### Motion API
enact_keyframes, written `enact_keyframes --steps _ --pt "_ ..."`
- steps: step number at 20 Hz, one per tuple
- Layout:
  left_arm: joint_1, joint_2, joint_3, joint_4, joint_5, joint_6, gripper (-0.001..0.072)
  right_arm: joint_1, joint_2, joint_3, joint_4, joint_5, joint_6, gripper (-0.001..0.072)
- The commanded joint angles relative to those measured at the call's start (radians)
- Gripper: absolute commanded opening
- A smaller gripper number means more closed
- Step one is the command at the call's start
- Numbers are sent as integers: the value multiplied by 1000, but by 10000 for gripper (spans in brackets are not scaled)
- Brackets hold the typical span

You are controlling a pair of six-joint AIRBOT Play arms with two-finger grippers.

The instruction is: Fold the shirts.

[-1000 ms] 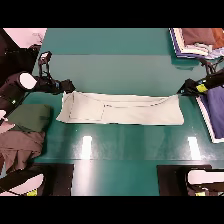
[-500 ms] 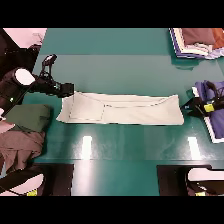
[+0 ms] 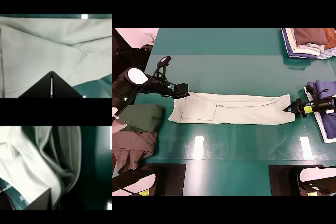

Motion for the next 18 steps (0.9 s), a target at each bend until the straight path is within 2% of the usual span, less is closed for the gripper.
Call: enact_keyframes --steps 1,4,11,14,18 --pt "-43 -49 17 -71 15 38 28 48 0 46 22 31 -19 29" --pt "-155 -134 97 -68 30 38 28 59 79 76 23 75 -4 12" --pt "-420 -471 399 -69 31 36 28 123 324 277 39 117 200 10" --pt "-507 -578 499 -71 39 27 28 219 345 417 39 142 271 11" --pt "-573 -654 559 -96 63 26 28 360 335 562 38 127 313 10"
